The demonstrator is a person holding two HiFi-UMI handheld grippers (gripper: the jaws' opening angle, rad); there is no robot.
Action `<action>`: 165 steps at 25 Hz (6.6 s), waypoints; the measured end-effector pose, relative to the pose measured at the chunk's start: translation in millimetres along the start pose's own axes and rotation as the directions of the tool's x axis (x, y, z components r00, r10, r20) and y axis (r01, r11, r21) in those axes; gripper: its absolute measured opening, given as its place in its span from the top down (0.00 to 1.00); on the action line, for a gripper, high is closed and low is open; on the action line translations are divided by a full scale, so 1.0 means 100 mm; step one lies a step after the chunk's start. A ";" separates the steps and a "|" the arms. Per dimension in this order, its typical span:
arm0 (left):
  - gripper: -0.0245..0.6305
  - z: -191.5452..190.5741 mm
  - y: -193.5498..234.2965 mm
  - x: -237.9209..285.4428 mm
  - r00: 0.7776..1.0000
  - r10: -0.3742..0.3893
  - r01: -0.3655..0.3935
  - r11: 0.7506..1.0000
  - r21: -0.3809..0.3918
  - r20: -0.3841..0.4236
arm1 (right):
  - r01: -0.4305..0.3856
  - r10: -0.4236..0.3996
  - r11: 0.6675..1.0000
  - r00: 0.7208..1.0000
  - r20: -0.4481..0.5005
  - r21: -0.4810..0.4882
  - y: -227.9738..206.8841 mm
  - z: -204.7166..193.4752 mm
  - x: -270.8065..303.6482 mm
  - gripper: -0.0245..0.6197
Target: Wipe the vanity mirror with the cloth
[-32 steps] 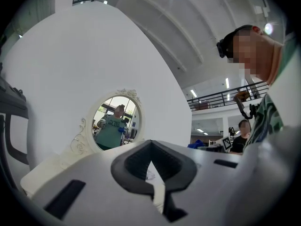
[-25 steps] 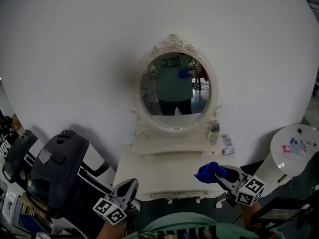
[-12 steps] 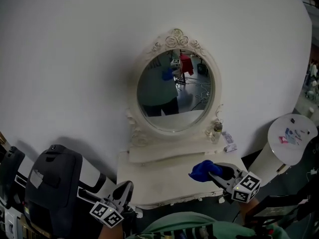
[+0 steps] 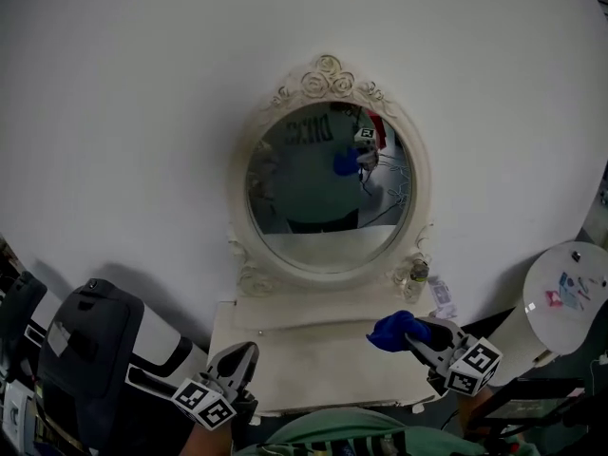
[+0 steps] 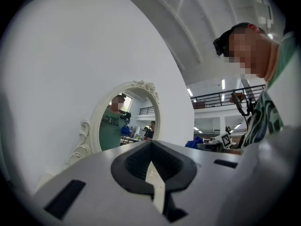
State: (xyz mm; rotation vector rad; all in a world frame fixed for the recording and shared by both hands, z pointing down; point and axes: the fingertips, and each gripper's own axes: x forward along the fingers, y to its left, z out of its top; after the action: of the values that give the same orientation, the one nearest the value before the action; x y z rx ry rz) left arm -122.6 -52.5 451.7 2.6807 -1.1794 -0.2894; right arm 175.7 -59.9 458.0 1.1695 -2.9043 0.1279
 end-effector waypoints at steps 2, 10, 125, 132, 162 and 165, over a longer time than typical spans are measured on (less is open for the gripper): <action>0.95 -0.02 -0.03 0.24 0.999 0.044 -0.044 0.999 -0.017 0.010 | -0.039 0.039 0.999 0.999 0.019 -0.003 -0.34 0.05 0.05 0.76; 0.95 -0.08 -0.17 1.13 0.992 0.123 -0.123 0.992 -0.012 -0.012 | -0.160 0.167 0.983 0.983 0.078 -0.088 -1.32 0.45 0.38 0.76; 0.95 0.00 1.08 0.93 0.998 -0.023 0.030 0.990 -0.134 0.056 | 0.051 -0.464 -0.348 0.858 0.219 -0.936 -0.97 2.66 3.73 0.79; 0.95 0.02 1.05 0.84 0.998 -0.011 0.018 0.992 -0.126 0.058 | 0.057 -0.564 -0.321 0.790 0.239 -0.945 -1.59 2.70 3.06 0.79; 0.95 0.11 1.20 0.35 0.990 0.103 -0.092 0.990 -0.111 0.098 | 0.059 -0.377 -0.354 0.904 0.201 -0.933 -0.61 2.48 4.04 0.79; 0.95 0.11 1.17 0.44 0.991 0.087 -0.076 0.991 -0.114 0.097 | 0.050 -0.390 -0.324 0.903 0.181 -0.945 -0.75 2.49 3.93 0.79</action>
State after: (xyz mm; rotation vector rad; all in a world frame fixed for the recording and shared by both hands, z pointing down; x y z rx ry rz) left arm -178.2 -163.6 467.1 2.5427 -1.2590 -0.4693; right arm -50.4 -404.9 230.2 0.9691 -1.2362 -1.6909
